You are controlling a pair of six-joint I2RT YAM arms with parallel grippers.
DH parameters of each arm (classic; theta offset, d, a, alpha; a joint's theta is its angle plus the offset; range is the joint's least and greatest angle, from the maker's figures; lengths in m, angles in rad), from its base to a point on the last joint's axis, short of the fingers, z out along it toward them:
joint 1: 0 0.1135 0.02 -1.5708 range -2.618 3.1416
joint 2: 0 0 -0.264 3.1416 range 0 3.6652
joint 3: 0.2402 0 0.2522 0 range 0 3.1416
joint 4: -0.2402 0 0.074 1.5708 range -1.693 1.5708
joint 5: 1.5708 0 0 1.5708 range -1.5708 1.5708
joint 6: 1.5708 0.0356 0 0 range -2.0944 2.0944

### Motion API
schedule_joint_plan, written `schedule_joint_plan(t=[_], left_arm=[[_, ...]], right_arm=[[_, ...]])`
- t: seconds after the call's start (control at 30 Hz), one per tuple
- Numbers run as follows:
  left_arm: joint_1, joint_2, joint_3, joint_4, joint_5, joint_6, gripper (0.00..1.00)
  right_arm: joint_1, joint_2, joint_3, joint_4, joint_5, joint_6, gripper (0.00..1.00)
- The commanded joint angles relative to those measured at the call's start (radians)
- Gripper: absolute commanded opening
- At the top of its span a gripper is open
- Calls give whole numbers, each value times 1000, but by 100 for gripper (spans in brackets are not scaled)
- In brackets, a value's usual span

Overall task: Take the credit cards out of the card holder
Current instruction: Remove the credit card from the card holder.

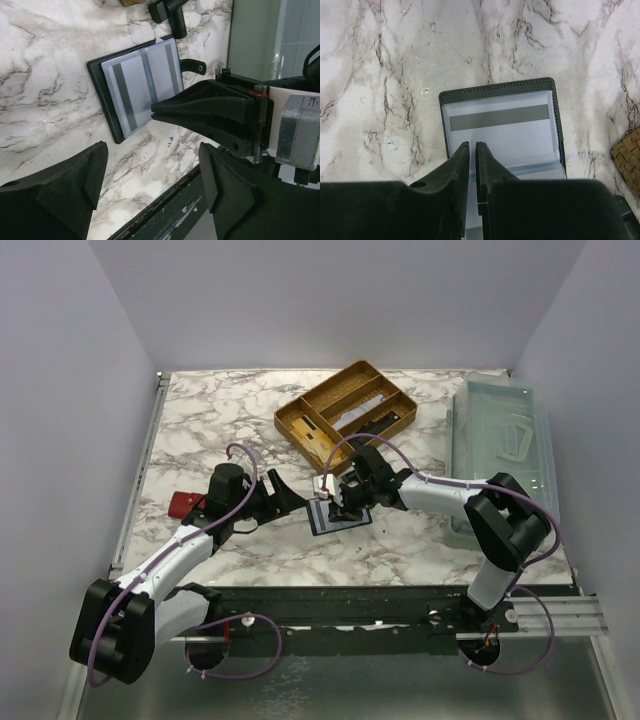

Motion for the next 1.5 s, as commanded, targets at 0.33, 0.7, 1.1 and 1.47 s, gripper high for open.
schedule_joint_plan(t=[0.33, 0.7, 1.1, 1.47], left_arm=[[2, 149, -109, 411, 114, -277, 62], [-33, 319, -101, 477, 97, -225, 47], [-83, 438, -69, 538, 79, -210, 39], [-87, 489, -57, 523, 50, -185, 38]], right_arm=[[-109, 21, 68, -37, -142, 311, 40], [-140, -33, -74, 100, 11, 602, 6], [-141, 56, -9, 57, 92, 620, 1], [-141, 76, -2, 51, 95, 618, 1]])
